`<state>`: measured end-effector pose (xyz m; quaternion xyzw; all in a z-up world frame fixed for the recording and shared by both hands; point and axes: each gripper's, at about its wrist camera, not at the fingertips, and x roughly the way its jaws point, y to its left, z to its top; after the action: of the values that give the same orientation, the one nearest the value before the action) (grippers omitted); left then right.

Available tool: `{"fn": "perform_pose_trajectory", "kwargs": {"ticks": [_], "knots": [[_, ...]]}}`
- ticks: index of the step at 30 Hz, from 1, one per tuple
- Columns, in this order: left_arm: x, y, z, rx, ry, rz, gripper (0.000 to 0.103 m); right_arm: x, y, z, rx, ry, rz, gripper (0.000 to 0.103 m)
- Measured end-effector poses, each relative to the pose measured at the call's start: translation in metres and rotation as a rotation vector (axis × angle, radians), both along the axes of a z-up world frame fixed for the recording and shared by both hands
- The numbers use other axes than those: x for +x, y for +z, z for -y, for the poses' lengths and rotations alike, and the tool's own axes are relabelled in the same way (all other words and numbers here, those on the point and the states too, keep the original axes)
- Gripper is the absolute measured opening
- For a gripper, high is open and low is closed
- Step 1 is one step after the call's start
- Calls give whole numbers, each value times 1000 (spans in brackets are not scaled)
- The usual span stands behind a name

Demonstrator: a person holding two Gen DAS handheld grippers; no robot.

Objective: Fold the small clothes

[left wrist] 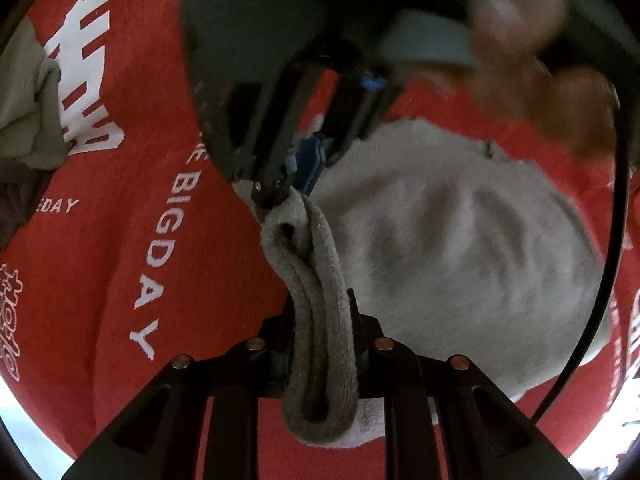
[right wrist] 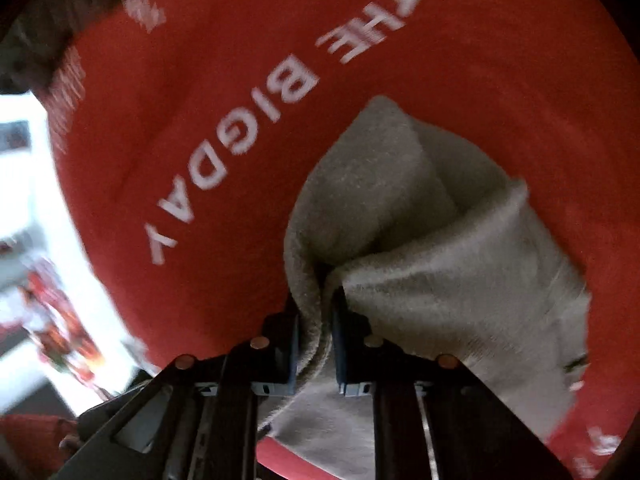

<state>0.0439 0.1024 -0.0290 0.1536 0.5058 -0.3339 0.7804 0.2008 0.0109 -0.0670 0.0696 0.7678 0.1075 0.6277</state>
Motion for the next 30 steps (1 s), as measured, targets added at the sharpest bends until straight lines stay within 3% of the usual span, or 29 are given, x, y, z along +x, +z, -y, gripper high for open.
{"fn": "perform_pose_trajectory", "kwargs": {"ticks": [9,17,23,30], "knots": [[-34,74,43,-113,-122,32,20,-72,69,110,404,-418,237,15],[-107,123,124,-174,-363,99,20,-177,131,187,565,-613,500,15],[-167,100,188,-128,-513,81,20,-263,131,257,570,-781,579,15],[-220,30,228,24,-633,50,20,-355,53,303,524,-1005,524,15]]}}
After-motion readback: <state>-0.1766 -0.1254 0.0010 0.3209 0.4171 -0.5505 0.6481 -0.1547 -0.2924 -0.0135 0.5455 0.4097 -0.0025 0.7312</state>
